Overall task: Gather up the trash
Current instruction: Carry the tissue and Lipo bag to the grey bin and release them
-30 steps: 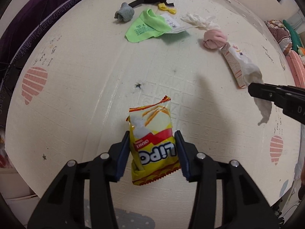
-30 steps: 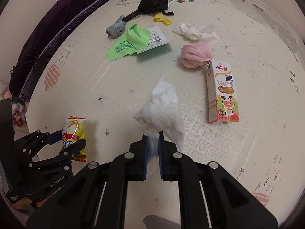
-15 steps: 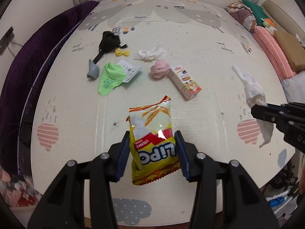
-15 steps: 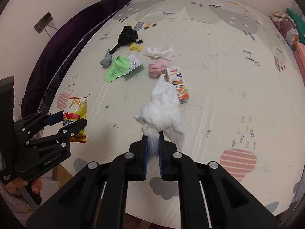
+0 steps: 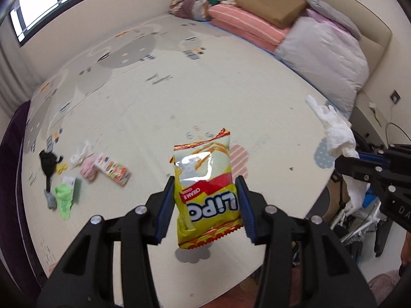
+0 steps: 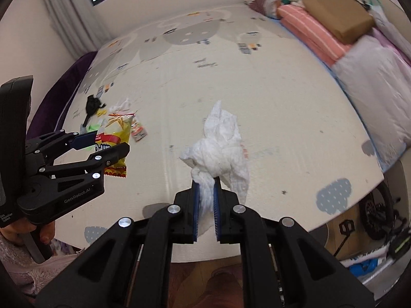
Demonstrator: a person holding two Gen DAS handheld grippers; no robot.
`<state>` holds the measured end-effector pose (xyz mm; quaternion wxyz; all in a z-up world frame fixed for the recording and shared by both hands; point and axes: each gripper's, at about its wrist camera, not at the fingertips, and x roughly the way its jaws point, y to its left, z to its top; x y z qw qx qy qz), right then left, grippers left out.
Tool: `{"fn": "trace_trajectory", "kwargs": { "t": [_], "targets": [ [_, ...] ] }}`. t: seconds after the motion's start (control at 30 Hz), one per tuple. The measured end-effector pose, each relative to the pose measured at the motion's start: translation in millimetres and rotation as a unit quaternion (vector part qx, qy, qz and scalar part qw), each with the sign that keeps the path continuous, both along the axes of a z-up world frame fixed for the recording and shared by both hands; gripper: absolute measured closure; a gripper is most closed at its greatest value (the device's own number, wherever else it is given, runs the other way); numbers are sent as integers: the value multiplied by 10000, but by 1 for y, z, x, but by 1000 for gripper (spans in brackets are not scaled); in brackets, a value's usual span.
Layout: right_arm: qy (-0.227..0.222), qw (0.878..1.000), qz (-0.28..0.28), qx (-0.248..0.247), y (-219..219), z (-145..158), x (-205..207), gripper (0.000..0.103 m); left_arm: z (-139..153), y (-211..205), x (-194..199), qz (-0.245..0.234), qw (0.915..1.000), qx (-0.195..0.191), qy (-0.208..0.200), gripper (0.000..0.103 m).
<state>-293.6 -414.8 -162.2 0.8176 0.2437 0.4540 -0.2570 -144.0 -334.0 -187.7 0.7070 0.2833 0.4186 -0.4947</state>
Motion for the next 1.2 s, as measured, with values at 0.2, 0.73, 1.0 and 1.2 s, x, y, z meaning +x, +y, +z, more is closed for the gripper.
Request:
{"fn": "trace_trajectory", "kwargs": {
  "t": [0.2, 0.73, 1.0, 1.2],
  "targets": [
    [26, 9910, -1335, -86, -43, 4, -147, 94, 5, -71, -131, -1414, 9899, -47, 136, 57],
    [189, 9210, -3762, 997, -81, -154, -351, 94, -147, -168, -361, -3867, 9150, 906, 715, 56],
    [169, 9090, -3945, 1335, -123, -296, -353, 93, -275, -215, -370, -4250, 8973, 1089, 486, 56],
    [49, 9124, -3853, 1379, -143, -350, -356, 72, -329, -233, -369, -4649, 8777, 1086, 413, 53]
  ]
}}
